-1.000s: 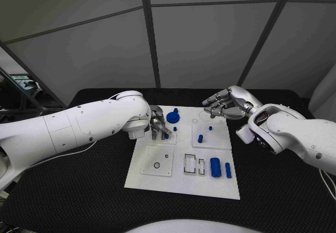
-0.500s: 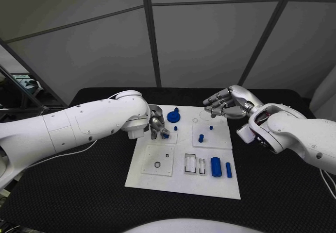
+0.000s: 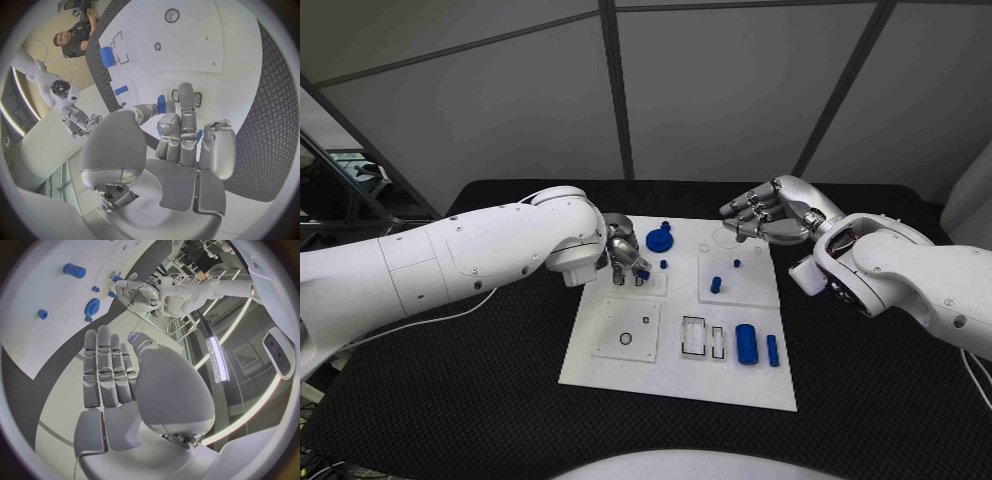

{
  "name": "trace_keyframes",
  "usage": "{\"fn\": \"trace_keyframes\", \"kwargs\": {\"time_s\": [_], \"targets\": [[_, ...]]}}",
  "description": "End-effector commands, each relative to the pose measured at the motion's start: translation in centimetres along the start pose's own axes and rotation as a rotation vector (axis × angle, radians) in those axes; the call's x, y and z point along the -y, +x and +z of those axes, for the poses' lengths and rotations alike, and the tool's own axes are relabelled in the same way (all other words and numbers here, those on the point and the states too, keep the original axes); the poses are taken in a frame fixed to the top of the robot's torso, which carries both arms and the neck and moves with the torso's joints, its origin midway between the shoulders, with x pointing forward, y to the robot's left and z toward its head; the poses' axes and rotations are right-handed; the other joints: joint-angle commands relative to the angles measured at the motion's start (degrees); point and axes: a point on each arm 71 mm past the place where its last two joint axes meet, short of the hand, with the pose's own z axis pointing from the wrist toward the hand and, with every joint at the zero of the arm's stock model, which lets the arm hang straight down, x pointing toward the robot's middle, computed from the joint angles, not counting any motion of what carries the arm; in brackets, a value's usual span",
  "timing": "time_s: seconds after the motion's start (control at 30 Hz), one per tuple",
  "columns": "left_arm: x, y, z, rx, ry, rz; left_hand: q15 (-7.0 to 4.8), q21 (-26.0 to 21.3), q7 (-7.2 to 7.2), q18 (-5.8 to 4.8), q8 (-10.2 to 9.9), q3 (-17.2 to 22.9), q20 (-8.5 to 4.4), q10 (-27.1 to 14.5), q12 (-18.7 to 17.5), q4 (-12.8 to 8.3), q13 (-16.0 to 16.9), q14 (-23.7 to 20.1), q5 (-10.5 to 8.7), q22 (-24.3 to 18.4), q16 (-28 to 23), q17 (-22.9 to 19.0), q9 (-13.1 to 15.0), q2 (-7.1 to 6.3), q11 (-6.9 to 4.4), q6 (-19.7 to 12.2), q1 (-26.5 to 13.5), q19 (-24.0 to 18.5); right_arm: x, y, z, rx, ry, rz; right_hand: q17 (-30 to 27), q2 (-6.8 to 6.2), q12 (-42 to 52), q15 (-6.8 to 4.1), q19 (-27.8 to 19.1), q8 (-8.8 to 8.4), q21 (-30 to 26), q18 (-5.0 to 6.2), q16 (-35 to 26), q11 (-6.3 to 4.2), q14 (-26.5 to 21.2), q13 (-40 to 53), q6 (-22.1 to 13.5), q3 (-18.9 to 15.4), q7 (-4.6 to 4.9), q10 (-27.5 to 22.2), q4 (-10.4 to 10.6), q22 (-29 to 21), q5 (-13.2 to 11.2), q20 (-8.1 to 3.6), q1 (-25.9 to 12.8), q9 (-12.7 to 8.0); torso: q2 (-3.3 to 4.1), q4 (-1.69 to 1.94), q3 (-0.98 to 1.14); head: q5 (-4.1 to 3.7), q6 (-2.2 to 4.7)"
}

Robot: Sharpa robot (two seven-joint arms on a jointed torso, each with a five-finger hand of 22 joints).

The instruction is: Assemble the parts on the task board

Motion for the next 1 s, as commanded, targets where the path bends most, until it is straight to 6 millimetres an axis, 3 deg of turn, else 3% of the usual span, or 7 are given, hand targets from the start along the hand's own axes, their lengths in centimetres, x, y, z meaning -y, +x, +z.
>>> {"fn": "trace_keyframes", "kwargs": {"time_s": [0.03, 0.2, 0.73, 1.0], "targets": [[0.0, -0.2, -0.3, 0.036, 0.025, -0.050, -0.07, -0.3, -0.03, -0.01, 0.2, 8.3, -0.17, 0.5, 0.2, -8.7, 0.1, 0.3, 0.26, 3.8, -0.3, 0.0, 0.1, 0.06, -0.07, -0.1, -0.6, 0.4, 0.0, -0.2, 0.0, 0.005, -0.004, 0.005, -0.1, -0.17, -0.4, 0.22, 0.2, -0.35, -0.4, 0.05, -0.2, 0.39, 0.1, -0.1, -0.1, 0.2, 0.11, 0.1, 0.3, 0.0, 0.4, 0.37, -0.6, 0.0, -0.03, 0.03, 0.01, 0.10, -0.11], [-0.3, -0.2, -0.6, 0.061, 0.029, -0.055, -0.09, -0.3, -0.06, -0.01, 0.3, 8.4, -0.19, 0.5, 0.2, -9.0, 0.0, 0.3, 0.49, 3.8, -0.4, 0.1, 0.2, 0.01, -0.10, 0.0, -0.8, 0.4, 0.1, -0.3, 0.0, 0.010, -0.001, 0.004, -0.1, -0.15, -0.4, 0.26, 0.2, -0.39, -0.5, 0.05, -0.3, 0.42, 0.1, -0.2, -0.1, 0.2, 0.14, 0.0, 0.4, -0.1, 0.4, 0.41, -0.7, 0.0, -0.04, 0.06, 0.09, 0.35, -0.27], [-1.3, 0.9, -0.5, 0.150, 0.033, -0.003, -0.13, -0.1, -0.10, -0.07, 0.4, 8.4, -0.22, 0.7, 0.4, -9.4, 0.3, 0.3, 0.60, 4.1, -0.4, 0.1, 0.3, -0.10, -0.15, 0.1, -0.8, 0.6, 0.4, -0.5, 0.2, 0.017, 0.003, 0.001, -0.1, -0.09, -0.5, 0.28, 0.2, -0.40, -0.6, 0.06, -0.5, 0.43, 0.1, -0.3, -0.2, 0.2, 0.14, 0.0, 0.5, -0.2, 0.6, 0.44, -0.9, 0.0, 0.10, -0.19, -0.03, 0.85, -0.46], [-1.2, 1.1, -0.3, 0.158, 0.023, 0.039, -0.14, -0.1, -0.11, -0.07, 0.4, 8.5, -0.22, 0.7, 0.4, -9.5, 0.2, 0.3, 0.62, 4.1, -0.4, 0.1, 0.4, -0.10, -0.16, 0.2, -0.8, 0.6, 0.4, -0.5, 0.2, 0.016, 0.002, 0.002, -0.1, -0.09, -0.5, 0.28, 0.2, -0.40, -0.6, 0.06, -0.5, 0.43, 0.1, -0.3, -0.2, 0.2, 0.14, 0.0, 0.5, -0.2, 0.6, 0.44, -0.9, 0.0, 0.12, -0.14, -0.07, 0.81, -0.45]]}}
